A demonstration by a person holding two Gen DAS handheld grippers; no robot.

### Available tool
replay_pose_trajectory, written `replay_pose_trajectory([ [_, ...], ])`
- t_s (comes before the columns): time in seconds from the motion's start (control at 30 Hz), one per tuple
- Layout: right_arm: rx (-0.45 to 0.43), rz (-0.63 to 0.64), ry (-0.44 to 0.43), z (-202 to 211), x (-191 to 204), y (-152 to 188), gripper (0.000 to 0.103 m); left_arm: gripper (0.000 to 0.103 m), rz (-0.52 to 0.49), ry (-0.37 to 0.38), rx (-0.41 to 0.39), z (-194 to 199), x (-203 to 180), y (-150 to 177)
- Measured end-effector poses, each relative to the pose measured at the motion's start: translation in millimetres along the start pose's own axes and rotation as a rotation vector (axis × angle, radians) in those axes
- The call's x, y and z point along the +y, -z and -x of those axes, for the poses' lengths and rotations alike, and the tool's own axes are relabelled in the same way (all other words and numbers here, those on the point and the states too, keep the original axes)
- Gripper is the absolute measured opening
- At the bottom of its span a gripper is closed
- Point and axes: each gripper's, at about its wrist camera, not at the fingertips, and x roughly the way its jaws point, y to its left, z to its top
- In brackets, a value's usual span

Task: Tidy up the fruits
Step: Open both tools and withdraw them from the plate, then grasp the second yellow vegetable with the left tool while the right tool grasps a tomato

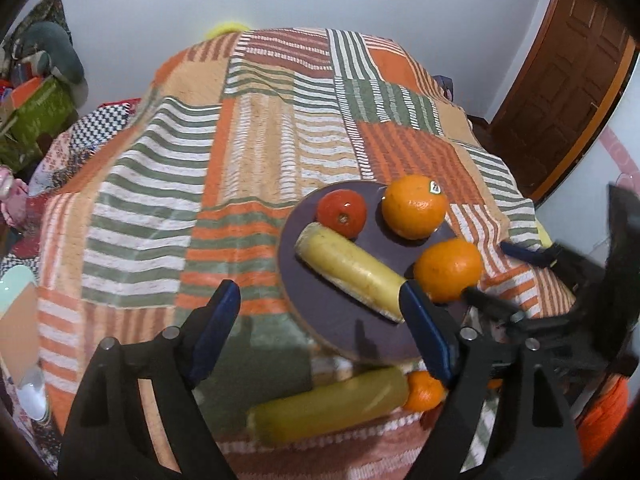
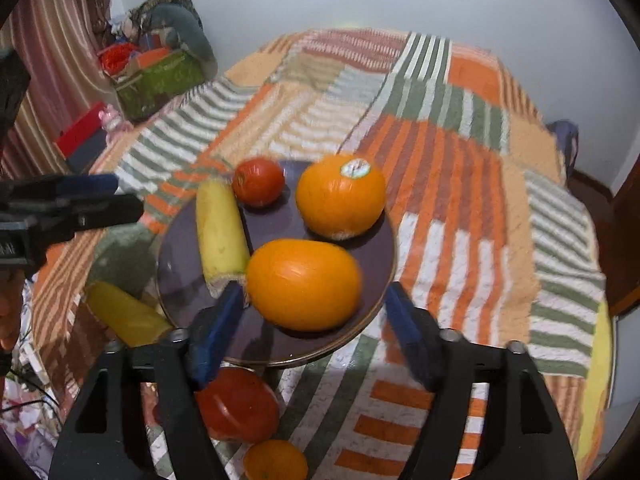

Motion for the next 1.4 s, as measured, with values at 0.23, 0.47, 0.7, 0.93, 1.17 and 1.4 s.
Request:
replay_pose_trajectory([
  [0.23,-0.044,0.014,0.014,23.6,6.5,3.0,0.080,0.085,-0.032,-0.026,0.027,13.6,8.1,27.0],
  [0.47,-0.016,0.000,0.000,31.9,14.4,24.3,0.080,0.094,-0.107,-0.007,0.091,6.3,-1.6,58.2],
  [0.7,0.039,-0.018,-0.018,27.3,21.9,44.5,0.081,0.094,-0.227,-0.033,0.166,-20.1,-16.6,75.1],
  [0.93,0.095,-0.015,-0.050,11.9,28.6,55.7,0.080,0.099,-0.299,-0.025,0.222,-46.0,-27.4,75.2],
  [1.17,0.130,-0.014,-0.081,-4.2,27.0,57.5,0.073,0.101,-0.281,0.001,0.195,-48.5,-23.6,76.4],
  [1.4,0.129,0.020,-0.108,-6.5,33.9,58.9,0.051,0.086,-0.193,0.032,0.210,-35.7,-13.1,77.8],
])
